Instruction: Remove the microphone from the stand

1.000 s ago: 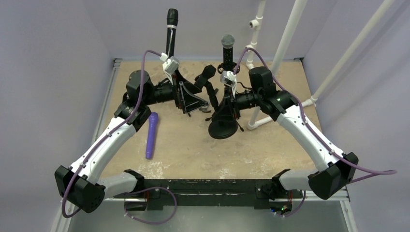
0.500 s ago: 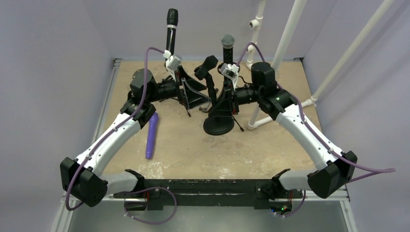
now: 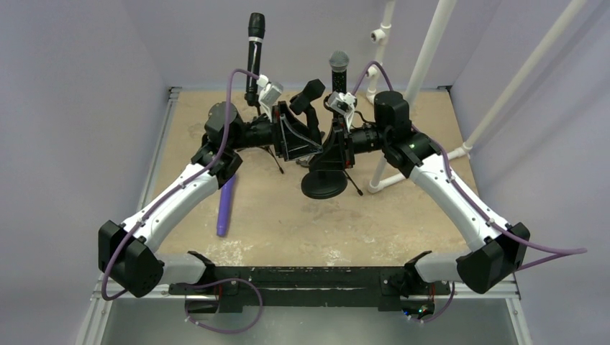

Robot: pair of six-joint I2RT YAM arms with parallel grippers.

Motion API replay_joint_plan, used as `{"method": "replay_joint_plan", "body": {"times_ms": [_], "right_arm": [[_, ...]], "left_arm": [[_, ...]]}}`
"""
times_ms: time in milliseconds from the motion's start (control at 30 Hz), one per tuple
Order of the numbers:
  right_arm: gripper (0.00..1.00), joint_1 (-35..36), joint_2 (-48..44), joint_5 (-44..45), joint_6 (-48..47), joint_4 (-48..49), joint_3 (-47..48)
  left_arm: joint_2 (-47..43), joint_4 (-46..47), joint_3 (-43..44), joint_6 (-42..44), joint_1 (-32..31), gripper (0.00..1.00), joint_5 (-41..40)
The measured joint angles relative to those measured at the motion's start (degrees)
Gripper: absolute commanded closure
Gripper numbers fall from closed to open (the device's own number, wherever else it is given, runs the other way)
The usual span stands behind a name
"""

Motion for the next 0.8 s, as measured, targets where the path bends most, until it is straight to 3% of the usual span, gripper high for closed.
{"method": "replay_joint_plan", "body": {"times_ms": [267, 367, 433, 667, 800], "right_arm": [[1.00, 0.0, 0.0, 0.0, -0.1, 0.6, -1.6], [1.00, -0.1, 0.0, 0.1, -0.1, 0.6, -1.7], [1.00, -0.2, 0.0, 0.1, -0.1, 0.7, -1.7], [1.00, -0.3, -0.2, 0.1, -0.8, 1.1, -2.4], [0.85, -0.3, -0.3, 0.5, -1.8, 0.9, -2.8]], "left_arm": [[0.2, 0.7, 0.2, -1.0, -0.3, 0.72, 1.0], [0.6, 0.9, 0.7, -1.3, -0.4, 0.86, 1.6], [0.8, 0.9, 0.9, -1.4, -0.4, 1.00, 1.7], [0.9, 0.8, 0.9, -1.4, -0.4, 1.00, 2.3], [0.9, 0.9, 0.4, -1.3, -0.4, 1.00, 2.3]]}}
